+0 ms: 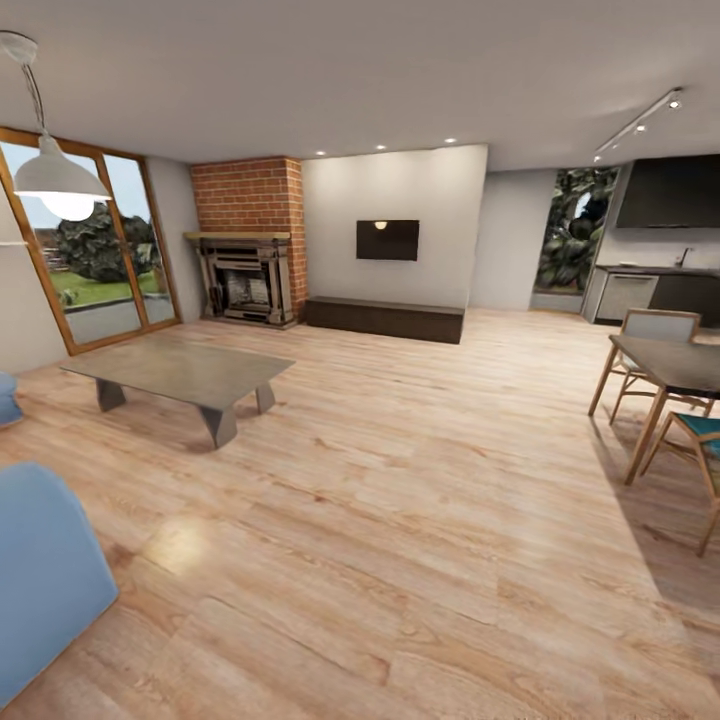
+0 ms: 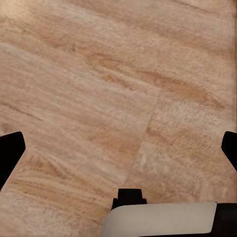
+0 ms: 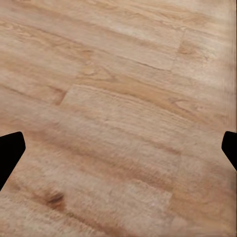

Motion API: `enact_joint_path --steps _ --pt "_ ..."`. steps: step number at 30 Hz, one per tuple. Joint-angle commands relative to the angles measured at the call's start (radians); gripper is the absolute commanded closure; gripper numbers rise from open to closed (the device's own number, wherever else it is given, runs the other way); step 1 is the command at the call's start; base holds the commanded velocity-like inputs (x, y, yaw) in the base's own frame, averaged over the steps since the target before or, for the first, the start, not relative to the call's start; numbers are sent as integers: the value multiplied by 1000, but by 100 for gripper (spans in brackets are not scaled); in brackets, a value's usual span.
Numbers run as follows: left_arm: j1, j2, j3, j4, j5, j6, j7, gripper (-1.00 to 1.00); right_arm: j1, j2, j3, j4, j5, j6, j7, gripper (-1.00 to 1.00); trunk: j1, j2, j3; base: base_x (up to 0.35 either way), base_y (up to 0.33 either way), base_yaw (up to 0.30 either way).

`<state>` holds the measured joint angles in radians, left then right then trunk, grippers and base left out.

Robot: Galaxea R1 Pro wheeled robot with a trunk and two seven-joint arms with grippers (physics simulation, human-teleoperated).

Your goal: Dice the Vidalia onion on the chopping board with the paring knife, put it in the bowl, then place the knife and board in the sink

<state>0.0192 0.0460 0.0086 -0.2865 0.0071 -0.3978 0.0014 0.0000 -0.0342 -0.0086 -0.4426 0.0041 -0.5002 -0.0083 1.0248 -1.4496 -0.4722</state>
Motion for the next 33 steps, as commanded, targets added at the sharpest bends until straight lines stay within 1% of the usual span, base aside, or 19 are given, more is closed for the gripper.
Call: enact_joint_path --steps 1,13,18,33 --pt "1 0 1 -2 1 -1 0 -100 0 0 -1 -1 1 -1 -1 -100 0 0 -1 76 0 -280" --pt "1 0 1 -2 1 -1 0 -100 0 0 -1 -1 1 -1 -1 -100 0 0 -1 77 0 -280" --pt "1 6 1 -2 1 -1 0 -100 0 0 -1 -1 1 -1 -1 -100 0 0 -1 82 0 -280" --pt "1 8 1 -2 1 -1 0 -100 0 0 -1 -1 1 -1 -1 -100 0 0 -1 91 0 -280"
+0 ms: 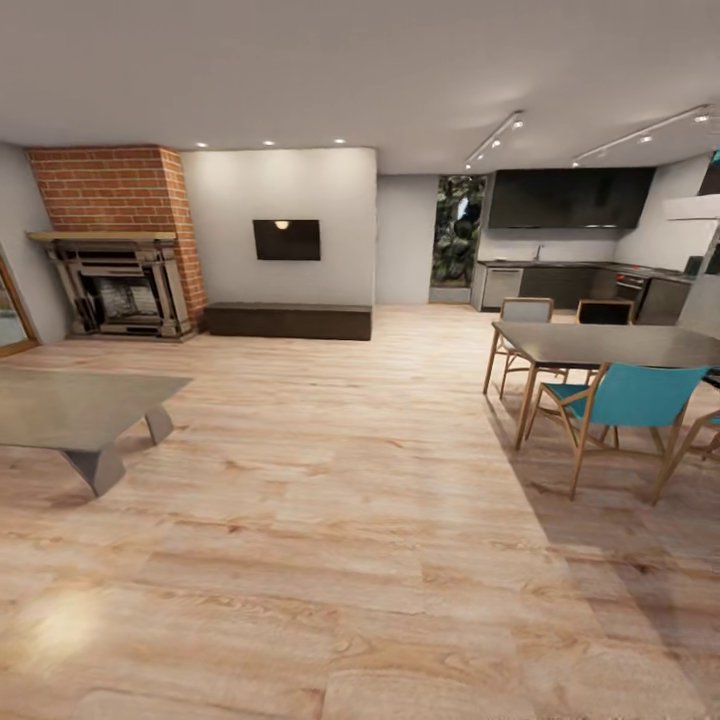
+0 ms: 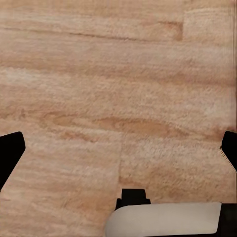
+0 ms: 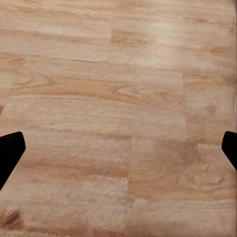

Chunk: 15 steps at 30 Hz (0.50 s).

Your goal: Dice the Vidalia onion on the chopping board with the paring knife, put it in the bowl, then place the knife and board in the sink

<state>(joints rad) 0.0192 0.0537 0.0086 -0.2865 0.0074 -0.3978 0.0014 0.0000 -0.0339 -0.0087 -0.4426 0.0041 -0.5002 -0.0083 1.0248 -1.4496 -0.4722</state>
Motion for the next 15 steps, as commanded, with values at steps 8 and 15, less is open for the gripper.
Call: enact_joint_path --steps 8,15 --pt "1 0 1 -2 1 -1 0 -100 0 0 -1 -1 1 -1 -1 -100 0 0 -1 94 0 -109" --pt "1 0 1 -2 0 -1 0 -100 0 0 0 -1 1 -1 -1 -100 0 0 -1 97 0 -5"
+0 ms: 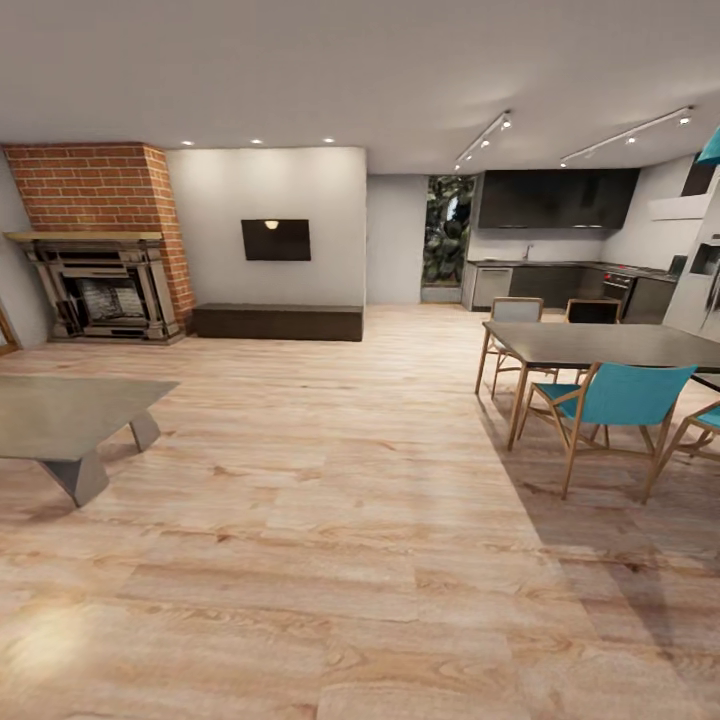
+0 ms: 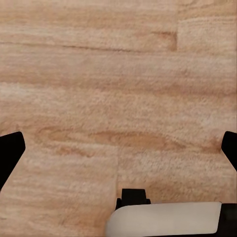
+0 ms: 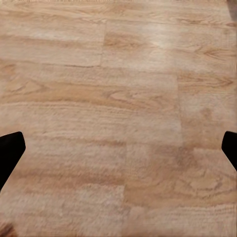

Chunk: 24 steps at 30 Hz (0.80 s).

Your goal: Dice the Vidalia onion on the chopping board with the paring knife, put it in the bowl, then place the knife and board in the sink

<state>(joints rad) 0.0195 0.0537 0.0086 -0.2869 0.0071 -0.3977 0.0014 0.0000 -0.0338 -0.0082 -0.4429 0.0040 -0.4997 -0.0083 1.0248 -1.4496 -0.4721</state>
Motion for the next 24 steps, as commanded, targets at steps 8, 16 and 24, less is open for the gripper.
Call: enact_joint_path --steps 8,16,24 --pt "0 -1 1 -1 1 -1 0 -100 0 1 0 -1 1 -2 -1 -100 0 0 -1 137 0 0" --pt "0 0 1 -1 1 -1 0 -100 0 2 1 -1 1 -2 -1 -100 0 0 -1 275 0 0" --pt "0 0 1 -1 1 -1 0 -100 0 2 1 0 1 -2 -1 -100 0 0 -1 311 0 0"
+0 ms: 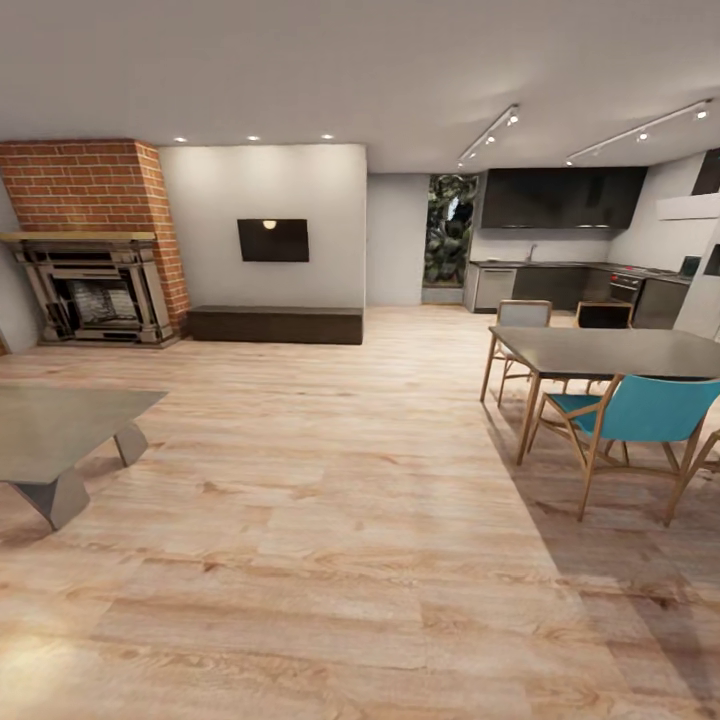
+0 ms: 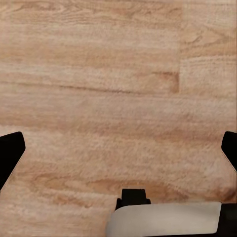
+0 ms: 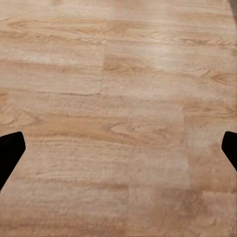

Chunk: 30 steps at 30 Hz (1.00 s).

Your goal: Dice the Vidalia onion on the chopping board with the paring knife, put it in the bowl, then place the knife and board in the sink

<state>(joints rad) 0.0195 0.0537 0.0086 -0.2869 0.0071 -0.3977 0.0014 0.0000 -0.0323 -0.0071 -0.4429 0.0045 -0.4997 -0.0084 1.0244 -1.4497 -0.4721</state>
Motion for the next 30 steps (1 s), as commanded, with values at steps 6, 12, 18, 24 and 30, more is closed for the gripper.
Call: enact_joint_path --steps 6,12,18,24,30 --pt "0 0 1 -1 1 -1 0 -100 0 0 -1 0 1 -2 -1 -100 1 0 -1 314 0 -41" --pt "0 0 1 -1 1 -1 0 -100 0 0 -1 0 2 -2 -1 -100 1 0 -1 316 0 -91" --pt "0 0 1 -1 1 -1 0 -100 0 0 -1 0 2 -2 -1 -100 1 0 -1 317 0 -99" --pt "0 0 1 -1 1 -1 0 -100 0 0 -1 0 2 -2 -1 -100 1 0 -1 317 0 -96" --pt "0 0 1 -1 1 -1 0 -100 0 0 -1 0 2 -2 -1 -100 1 0 -1 316 0 -36"
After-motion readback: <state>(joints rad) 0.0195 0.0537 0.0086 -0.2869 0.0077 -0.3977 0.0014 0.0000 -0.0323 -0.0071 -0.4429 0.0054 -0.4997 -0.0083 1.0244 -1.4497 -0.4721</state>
